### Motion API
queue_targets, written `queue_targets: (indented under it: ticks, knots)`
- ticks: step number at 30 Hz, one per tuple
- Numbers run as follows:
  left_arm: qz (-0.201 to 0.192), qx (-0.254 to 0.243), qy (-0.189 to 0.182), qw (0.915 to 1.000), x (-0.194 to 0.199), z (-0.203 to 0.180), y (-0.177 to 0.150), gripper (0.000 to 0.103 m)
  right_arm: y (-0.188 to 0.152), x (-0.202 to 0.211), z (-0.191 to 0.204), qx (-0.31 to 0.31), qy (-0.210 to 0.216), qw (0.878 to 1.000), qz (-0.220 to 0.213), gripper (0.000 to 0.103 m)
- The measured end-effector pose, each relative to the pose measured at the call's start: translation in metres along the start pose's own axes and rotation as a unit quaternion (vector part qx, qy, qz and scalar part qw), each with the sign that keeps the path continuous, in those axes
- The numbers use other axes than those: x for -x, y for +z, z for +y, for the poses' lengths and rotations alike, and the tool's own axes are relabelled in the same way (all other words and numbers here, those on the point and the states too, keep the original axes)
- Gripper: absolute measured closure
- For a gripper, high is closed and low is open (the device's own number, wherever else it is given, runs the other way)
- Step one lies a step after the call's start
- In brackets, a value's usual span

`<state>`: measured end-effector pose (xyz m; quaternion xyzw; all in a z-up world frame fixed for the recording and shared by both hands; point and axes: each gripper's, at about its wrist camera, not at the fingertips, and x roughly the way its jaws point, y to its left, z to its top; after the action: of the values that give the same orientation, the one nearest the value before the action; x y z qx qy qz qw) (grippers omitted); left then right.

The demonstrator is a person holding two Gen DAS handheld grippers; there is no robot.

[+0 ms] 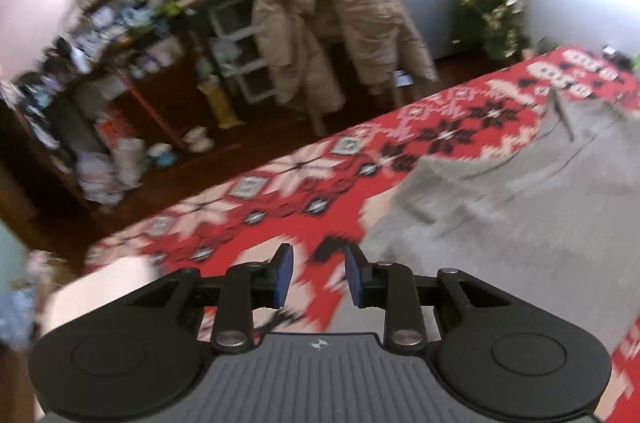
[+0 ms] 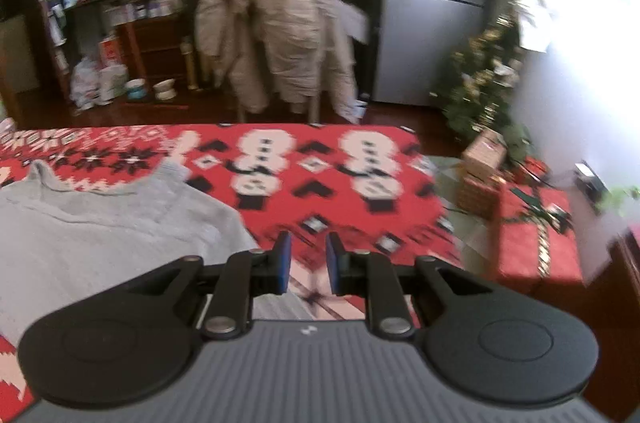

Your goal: Fold clothes

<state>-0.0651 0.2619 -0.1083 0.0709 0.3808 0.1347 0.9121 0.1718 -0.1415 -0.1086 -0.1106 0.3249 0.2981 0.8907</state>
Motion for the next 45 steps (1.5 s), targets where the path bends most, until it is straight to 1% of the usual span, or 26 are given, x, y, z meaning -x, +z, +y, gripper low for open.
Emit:
queue_targets:
  ticks: [2,4,8,9,10,11,12,15,17,18,20,21,22,23,24,25,26,27,28,30,33,35,39,41,43,45]
  knots:
    - [0.019,0.013,-0.020,0.9995,-0.021,-0.001,0.004,0.075,0.007,-0.017,0.009,0.008,0.020,1.000,0.008,0.082]
    - [0.033,0.018,-0.021,0.9991,-0.035,-0.002,0.003,0.076,0.012,-0.036,0.016,0.013,0.039,0.999,0.017,0.082]
    - [0.038,0.017,-0.025,0.9988,-0.045,-0.003,0.000,0.084,0.016,-0.070,0.027,0.021,0.049,0.998,0.035,0.082]
    - [0.037,0.015,-0.025,0.9989,-0.046,-0.003,-0.002,0.089,0.016,-0.077,0.028,0.023,0.048,0.998,0.040,0.082]
    - [0.037,0.014,-0.024,0.9989,-0.047,-0.003,-0.004,0.093,0.016,-0.085,0.030,0.025,0.048,0.997,0.046,0.087]
    - [0.036,0.012,-0.024,0.9990,-0.049,-0.004,-0.006,0.103,0.016,-0.091,0.031,0.026,0.048,0.997,0.052,0.094]
    - [0.036,0.010,-0.023,0.9990,-0.050,-0.004,-0.008,0.103,0.015,-0.096,0.032,0.029,0.049,0.997,0.058,0.103]
    - [0.034,0.011,0.018,0.9992,-0.053,-0.001,-0.013,0.103,0.013,-0.102,0.034,0.042,0.026,0.997,0.055,0.103]
    - [0.027,0.041,0.009,0.9987,-0.050,0.009,-0.012,0.103,0.014,-0.101,0.027,0.024,0.020,0.998,0.051,0.103]
    - [0.019,0.057,0.001,0.9982,-0.046,0.014,-0.011,0.098,0.015,-0.100,0.024,0.016,0.013,0.999,0.047,0.101]
    - [-0.010,0.072,-0.012,0.9973,-0.035,0.020,-0.005,0.096,0.020,-0.092,0.020,0.010,0.011,0.999,0.031,0.099]
    - [-0.024,0.075,-0.024,0.9966,-0.030,0.021,0.000,0.096,0.023,-0.087,0.018,0.008,0.011,1.000,0.022,0.099]
    - [-0.031,0.077,-0.053,0.9952,-0.027,0.020,0.005,0.096,0.026,-0.084,0.019,0.010,0.017,1.000,0.016,0.098]
    - [-0.037,0.078,-0.086,0.9926,-0.025,0.018,0.011,0.099,0.030,-0.081,0.024,0.014,0.031,0.999,0.014,0.098]
    - [-0.036,0.076,-0.116,0.9897,-0.025,0.013,0.017,0.100,0.034,-0.080,0.030,0.019,0.046,0.999,0.014,0.098]
    - [-0.032,0.069,-0.137,0.9876,-0.028,0.006,0.023,0.100,0.038,-0.080,0.039,0.025,0.063,0.997,0.019,0.098]
    - [-0.026,0.059,-0.151,0.9864,-0.031,-0.002,0.028,0.101,0.041,-0.082,0.048,0.031,0.077,0.996,0.023,0.098]
    - [-0.023,0.045,-0.157,0.9863,-0.035,-0.011,0.032,0.101,0.045,-0.085,0.056,0.035,0.088,0.995,0.027,0.098]
    - [-0.018,0.031,-0.155,0.9872,-0.042,-0.021,0.035,0.101,0.048,-0.088,0.065,0.040,0.099,0.994,0.030,0.098]
    - [-0.003,0.023,-0.152,0.9881,-0.059,-0.032,0.039,0.101,0.052,-0.096,0.081,0.045,0.112,0.992,0.036,0.098]
    - [0.019,0.034,-0.140,0.9894,-0.082,-0.037,0.040,0.101,0.057,-0.119,0.097,0.047,0.117,0.991,0.051,0.098]
    - [0.020,0.049,-0.139,0.9889,-0.090,-0.035,0.044,0.101,0.059,-0.136,0.102,0.042,0.114,0.991,0.059,0.098]
    - [0.021,0.065,-0.136,0.9883,-0.093,-0.030,0.047,0.100,0.065,-0.160,0.107,0.031,0.113,0.991,0.059,0.099]
    - [0.022,0.078,-0.136,0.9874,-0.092,-0.028,0.047,0.100,0.068,-0.166,0.107,0.025,0.112,0.991,0.061,0.098]
    - [0.017,0.092,-0.131,0.9870,-0.089,-0.025,0.047,0.101,0.069,-0.165,0.105,0.013,0.112,0.992,0.058,0.098]
    - [0.009,0.105,-0.129,0.9860,-0.083,-0.020,0.046,0.099,0.071,-0.150,0.103,0.009,0.113,0.992,0.045,0.096]
